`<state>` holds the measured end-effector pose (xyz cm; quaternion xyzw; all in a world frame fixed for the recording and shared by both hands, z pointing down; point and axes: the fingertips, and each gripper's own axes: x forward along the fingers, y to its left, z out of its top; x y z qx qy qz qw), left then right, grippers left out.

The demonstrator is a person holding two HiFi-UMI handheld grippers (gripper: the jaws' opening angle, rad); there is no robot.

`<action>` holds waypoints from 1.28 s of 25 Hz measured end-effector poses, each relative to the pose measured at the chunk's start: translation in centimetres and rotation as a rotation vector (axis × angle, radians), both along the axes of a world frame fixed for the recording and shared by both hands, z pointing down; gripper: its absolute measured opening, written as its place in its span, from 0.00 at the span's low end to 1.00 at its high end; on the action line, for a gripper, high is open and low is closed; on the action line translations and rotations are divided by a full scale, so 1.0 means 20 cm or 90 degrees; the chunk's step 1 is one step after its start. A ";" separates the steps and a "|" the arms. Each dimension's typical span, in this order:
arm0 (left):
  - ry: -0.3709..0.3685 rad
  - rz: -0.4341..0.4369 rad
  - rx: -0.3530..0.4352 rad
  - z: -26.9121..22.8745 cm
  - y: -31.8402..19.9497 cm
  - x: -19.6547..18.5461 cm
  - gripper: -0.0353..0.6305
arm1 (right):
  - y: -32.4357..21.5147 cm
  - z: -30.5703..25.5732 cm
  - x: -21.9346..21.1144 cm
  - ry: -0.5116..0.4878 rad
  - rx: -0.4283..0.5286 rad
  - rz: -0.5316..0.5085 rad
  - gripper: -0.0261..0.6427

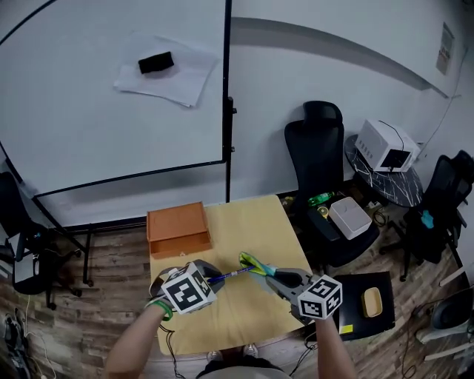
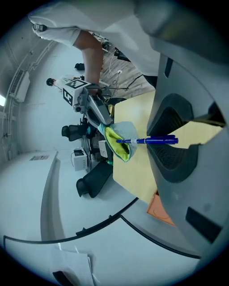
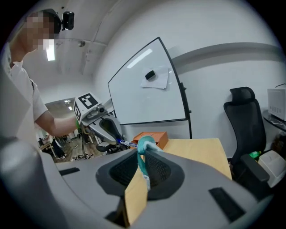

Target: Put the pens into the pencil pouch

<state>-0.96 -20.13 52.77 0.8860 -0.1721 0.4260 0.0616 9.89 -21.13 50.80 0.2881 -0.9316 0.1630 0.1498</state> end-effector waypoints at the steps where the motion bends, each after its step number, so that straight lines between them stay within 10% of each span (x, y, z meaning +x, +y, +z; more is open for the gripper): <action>1: -0.017 0.008 -0.006 0.01 0.01 0.00 0.14 | 0.02 0.01 -0.01 0.003 -0.003 -0.010 0.11; 12: -0.117 0.116 -0.052 0.12 0.09 0.04 0.14 | 0.18 0.06 -0.16 0.022 -0.027 -0.112 0.11; 32: -0.007 0.105 -0.052 0.13 0.05 0.25 0.16 | 0.26 0.01 -0.23 -0.030 -0.039 -0.169 0.11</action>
